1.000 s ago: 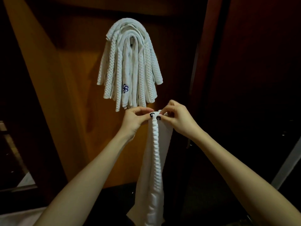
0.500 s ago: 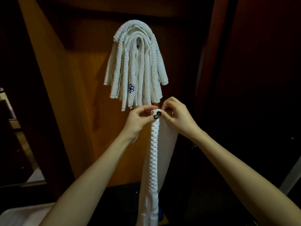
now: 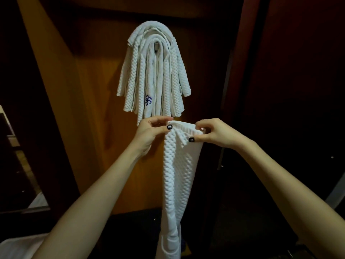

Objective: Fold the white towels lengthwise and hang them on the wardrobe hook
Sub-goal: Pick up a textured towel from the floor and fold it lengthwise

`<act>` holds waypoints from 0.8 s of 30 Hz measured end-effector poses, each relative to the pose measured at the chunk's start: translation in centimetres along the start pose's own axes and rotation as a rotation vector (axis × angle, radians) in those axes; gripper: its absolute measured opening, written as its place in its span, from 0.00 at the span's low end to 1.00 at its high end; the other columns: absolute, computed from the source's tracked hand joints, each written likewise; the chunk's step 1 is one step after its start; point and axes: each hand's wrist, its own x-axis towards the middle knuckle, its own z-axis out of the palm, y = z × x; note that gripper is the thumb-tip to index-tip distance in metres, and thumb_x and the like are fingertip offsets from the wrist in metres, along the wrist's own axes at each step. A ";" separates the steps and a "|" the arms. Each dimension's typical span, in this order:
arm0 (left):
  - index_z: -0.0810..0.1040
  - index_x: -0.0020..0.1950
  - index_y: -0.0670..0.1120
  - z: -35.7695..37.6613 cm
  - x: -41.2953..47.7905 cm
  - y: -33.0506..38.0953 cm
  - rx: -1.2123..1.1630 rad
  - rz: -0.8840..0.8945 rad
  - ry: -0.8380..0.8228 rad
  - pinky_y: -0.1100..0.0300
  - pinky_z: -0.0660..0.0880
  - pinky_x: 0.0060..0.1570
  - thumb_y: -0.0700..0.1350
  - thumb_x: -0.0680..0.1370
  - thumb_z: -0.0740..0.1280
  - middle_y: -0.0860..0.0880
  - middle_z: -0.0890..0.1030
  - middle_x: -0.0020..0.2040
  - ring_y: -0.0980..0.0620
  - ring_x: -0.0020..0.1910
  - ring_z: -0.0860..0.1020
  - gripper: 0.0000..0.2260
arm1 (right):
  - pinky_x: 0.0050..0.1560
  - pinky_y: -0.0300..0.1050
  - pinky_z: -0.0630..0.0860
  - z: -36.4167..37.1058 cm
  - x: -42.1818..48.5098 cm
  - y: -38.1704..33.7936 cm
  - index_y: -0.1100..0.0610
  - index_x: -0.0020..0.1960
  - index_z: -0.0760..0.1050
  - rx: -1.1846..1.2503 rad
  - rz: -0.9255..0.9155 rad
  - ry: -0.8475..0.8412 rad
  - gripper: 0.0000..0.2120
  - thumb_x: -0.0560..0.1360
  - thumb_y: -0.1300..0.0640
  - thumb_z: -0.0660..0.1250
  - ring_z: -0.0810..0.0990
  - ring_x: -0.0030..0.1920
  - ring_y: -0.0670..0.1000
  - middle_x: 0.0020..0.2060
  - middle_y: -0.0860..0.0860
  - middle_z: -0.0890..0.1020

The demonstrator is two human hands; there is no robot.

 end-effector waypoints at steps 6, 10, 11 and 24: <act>0.86 0.45 0.47 -1.0 0.1 0.1 -0.045 -0.048 0.015 0.65 0.78 0.42 0.29 0.69 0.71 0.48 0.85 0.43 0.52 0.44 0.83 0.14 | 0.39 0.41 0.72 0.1 -0.3 0.1 0.52 0.40 0.79 0.042 0.014 -0.053 0.10 0.69 0.46 0.75 0.75 0.38 0.45 0.39 0.48 0.77; 0.86 0.43 0.49 -1.6 0.5 0.6 0.036 -0.028 0.020 0.66 0.77 0.41 0.31 0.69 0.72 0.50 0.85 0.41 0.54 0.42 0.83 0.14 | 0.39 0.37 0.69 0.2 0.1 0.3 0.57 0.38 0.75 0.145 0.014 -0.102 0.12 0.72 0.51 0.74 0.73 0.36 0.42 0.34 0.43 0.75; 0.86 0.43 0.49 -1.5 0.4 0.7 0.036 -0.025 0.023 0.66 0.77 0.41 0.31 0.69 0.72 0.50 0.84 0.41 0.54 0.42 0.83 0.14 | 0.39 0.38 0.68 0.2 0.2 0.3 0.53 0.37 0.75 0.157 0.021 -0.105 0.11 0.72 0.51 0.74 0.73 0.36 0.43 0.33 0.44 0.75; 0.65 0.69 0.60 -0.3 0.0 1.0 0.393 0.248 -0.113 0.71 0.66 0.60 0.35 0.78 0.65 0.54 0.73 0.61 0.67 0.59 0.70 0.27 | 0.43 0.40 0.68 1.1 4.2 -0.4 0.55 0.49 0.72 0.291 -0.126 0.363 0.06 0.77 0.64 0.67 0.71 0.39 0.39 0.42 0.44 0.75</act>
